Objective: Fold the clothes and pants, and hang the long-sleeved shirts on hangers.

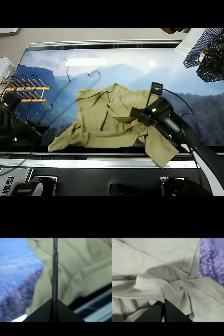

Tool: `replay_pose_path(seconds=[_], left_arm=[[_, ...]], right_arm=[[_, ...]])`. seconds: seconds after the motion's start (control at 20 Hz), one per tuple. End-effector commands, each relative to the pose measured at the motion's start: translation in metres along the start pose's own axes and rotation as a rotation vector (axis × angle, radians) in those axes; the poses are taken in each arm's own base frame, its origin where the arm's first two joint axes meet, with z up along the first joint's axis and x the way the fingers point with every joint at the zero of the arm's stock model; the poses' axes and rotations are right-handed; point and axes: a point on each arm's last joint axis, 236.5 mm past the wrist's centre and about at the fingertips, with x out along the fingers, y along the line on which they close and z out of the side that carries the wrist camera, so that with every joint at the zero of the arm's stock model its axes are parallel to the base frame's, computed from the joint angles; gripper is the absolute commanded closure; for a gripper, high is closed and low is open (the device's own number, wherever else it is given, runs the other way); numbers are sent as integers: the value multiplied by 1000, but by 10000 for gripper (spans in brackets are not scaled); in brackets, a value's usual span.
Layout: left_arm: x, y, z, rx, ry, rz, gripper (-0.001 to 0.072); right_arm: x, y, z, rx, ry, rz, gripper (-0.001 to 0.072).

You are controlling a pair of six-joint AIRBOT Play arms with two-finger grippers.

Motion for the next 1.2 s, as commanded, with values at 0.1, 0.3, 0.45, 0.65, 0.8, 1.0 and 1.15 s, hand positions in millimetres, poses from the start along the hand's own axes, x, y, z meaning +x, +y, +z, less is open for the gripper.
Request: replay_pose_path(seconds=[0.1, 0.3, 0.45, 0.65, 0.8, 1.0, 1.15], left_arm=[[0, -71, -43, 108, 141, -223, 695], [3, -96, -52, 193, 173, -298, 695], [3, -102, -54, 218, 180, -315, 695], [6, -102, -55, 213, 192, -318, 695], [5, -101, -55, 202, 191, -315, 695], [7, -101, -55, 196, 193, -316, 695], [15, -99, -52, 187, 204, -326, 695]], right_arm=[[12, -14, 20, 76, -2, 6, 684], [26, -17, 19, 84, 20, -10, 684], [33, -10, 16, 83, 37, 5, 684], [32, -4, 16, 84, 40, 31, 684], [32, -13, 14, 81, 47, -8, 684], [31, -6, 16, 75, 38, 25, 684], [20, 17, 24, 59, 2, 135, 684]])
